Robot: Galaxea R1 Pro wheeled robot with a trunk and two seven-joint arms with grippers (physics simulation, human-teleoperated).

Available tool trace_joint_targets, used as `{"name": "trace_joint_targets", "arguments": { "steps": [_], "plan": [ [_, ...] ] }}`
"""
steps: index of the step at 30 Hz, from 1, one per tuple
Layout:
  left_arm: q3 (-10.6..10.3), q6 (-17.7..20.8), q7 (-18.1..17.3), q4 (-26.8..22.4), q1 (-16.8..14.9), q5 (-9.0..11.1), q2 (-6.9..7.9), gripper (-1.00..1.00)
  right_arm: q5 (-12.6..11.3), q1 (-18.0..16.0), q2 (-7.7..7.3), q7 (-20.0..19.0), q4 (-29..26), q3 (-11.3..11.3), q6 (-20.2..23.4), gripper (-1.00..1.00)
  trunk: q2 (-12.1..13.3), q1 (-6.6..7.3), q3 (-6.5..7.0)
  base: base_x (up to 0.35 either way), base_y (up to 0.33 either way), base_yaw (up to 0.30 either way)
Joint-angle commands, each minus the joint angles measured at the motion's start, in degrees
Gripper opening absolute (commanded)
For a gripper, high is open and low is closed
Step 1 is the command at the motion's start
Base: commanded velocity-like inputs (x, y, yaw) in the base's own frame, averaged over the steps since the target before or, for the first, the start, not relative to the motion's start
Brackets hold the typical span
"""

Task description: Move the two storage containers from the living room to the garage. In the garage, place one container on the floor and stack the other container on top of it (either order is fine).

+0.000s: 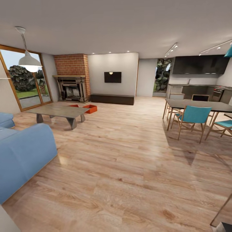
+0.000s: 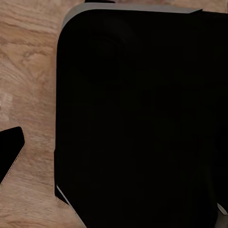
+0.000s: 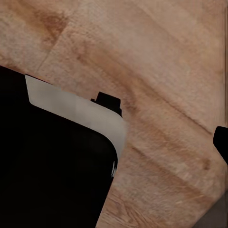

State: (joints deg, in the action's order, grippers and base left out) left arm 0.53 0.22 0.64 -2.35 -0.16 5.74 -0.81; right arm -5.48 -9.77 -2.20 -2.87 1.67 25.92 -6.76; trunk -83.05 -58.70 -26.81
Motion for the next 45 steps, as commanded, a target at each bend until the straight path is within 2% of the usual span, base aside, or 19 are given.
{"name": "trace_joint_targets", "arguments": {
  "steps": [1, 45],
  "plan": [
    [0.0, 0.03, 0.07, -0.03, -0.02, 0.59, -0.03, 1.0, -0.59, -0.07, 0.01, -0.3, 0.18, 0.36, -0.36, 1.0, -0.03, -0.03, -0.06, 0.332, 0.0, 0.0],
    [0.0, -0.27, 0.07, -0.03, 0.0, 0.59, -0.04, 1.0, -0.84, -0.07, 0.39, -0.31, 0.18, 0.19, 0.47, 1.0, -0.03, -0.03, -0.06, 0.333, 0.0, 0.0]
  ]
}}
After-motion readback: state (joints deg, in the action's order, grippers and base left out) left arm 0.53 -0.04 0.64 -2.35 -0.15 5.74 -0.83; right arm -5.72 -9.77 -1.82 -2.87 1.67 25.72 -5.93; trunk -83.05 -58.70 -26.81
